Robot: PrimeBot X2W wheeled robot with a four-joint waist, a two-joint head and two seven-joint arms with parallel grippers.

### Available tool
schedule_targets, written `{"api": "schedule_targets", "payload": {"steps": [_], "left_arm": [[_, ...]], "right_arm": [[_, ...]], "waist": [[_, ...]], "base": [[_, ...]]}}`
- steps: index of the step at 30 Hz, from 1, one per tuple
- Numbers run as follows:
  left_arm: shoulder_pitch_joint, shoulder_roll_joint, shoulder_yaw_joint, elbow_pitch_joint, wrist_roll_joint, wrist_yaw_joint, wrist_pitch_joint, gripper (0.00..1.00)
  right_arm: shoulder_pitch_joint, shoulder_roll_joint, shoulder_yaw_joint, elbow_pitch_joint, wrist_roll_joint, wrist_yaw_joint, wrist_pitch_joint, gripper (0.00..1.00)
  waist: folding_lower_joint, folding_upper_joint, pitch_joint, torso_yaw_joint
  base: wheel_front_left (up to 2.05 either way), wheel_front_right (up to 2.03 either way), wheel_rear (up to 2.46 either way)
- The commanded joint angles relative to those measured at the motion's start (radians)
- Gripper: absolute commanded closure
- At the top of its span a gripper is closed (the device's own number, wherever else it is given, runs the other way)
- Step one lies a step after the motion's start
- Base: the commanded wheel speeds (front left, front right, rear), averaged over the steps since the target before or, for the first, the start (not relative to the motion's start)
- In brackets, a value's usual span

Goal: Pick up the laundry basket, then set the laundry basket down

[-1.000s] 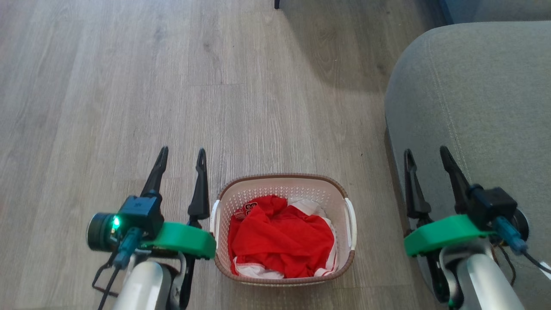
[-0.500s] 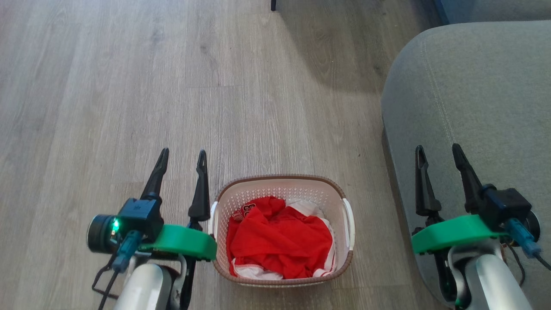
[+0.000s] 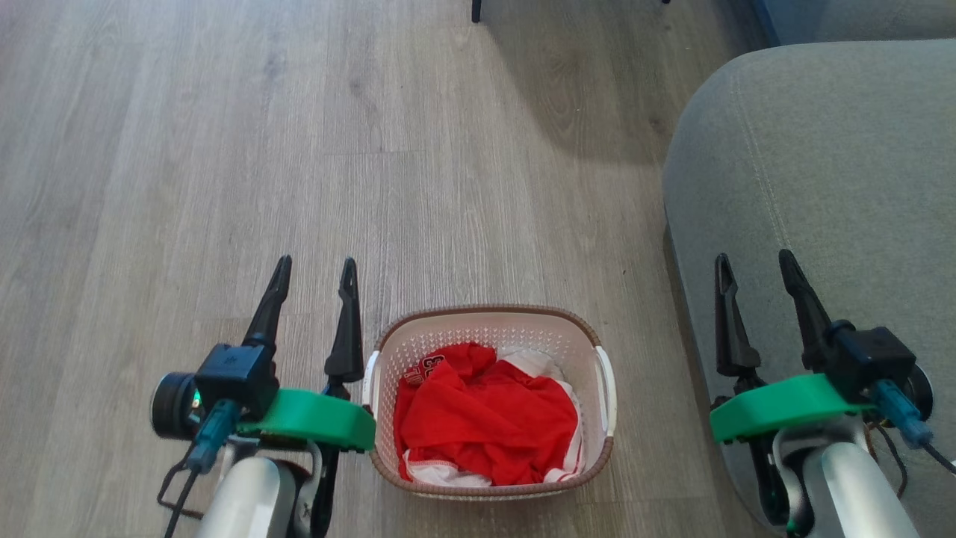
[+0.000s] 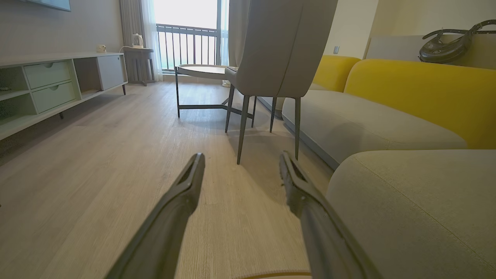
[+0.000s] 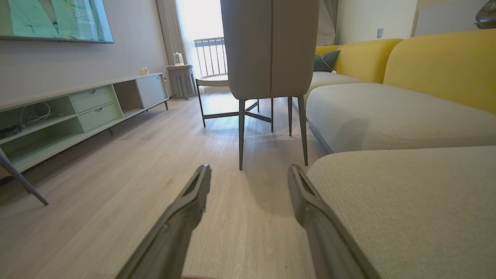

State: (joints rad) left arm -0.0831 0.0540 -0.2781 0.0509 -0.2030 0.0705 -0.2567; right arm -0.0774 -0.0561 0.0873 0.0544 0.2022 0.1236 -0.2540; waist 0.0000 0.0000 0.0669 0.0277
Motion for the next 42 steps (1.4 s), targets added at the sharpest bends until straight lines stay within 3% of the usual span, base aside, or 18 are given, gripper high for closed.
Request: {"api": "schedule_targets", "payload": {"steps": [1,31,32,35,42], "left_arm": [[-0.025,-0.004,0.039,-0.031,-0.008,-0.004,-0.005,0.0],[-0.018,-0.004,0.032,0.019,-0.043,-0.035,-0.005,0.0],[0.004,0.0,0.0,0.049,-0.04,-0.032,0.0,1.0],[0.026,0.0,-0.003,0.104,-0.046,-0.032,0.001,1.0],[0.026,0.006,0.012,0.105,-0.129,-0.04,0.016,1.0]], "right_arm": [[-0.023,0.006,0.018,-0.036,-0.001,0.007,-0.008,0.0],[-0.021,0.006,-0.001,-0.029,0.017,0.007,-0.008,0.0],[0.0,0.001,-0.021,0.0,0.012,0.0,0.0,1.0],[0.02,0.001,-0.017,0.057,0.017,0.0,0.002,1.0],[0.019,-0.005,-0.02,0.062,0.102,0.0,0.017,1.0]], "waist": [[0.0,0.0,0.0,0.001],[0.0,0.0,-0.009,-0.007],[0.0,0.0,-0.009,-0.007],[0.0,0.0,-0.01,-0.007],[0.0,0.0,-0.013,-0.008]], "base": [[0.0,0.0,0.0],[0.0,0.0,0.0],[0.0,0.0,0.0],[0.0,0.0,0.0],[0.0,0.0,0.0]]}}
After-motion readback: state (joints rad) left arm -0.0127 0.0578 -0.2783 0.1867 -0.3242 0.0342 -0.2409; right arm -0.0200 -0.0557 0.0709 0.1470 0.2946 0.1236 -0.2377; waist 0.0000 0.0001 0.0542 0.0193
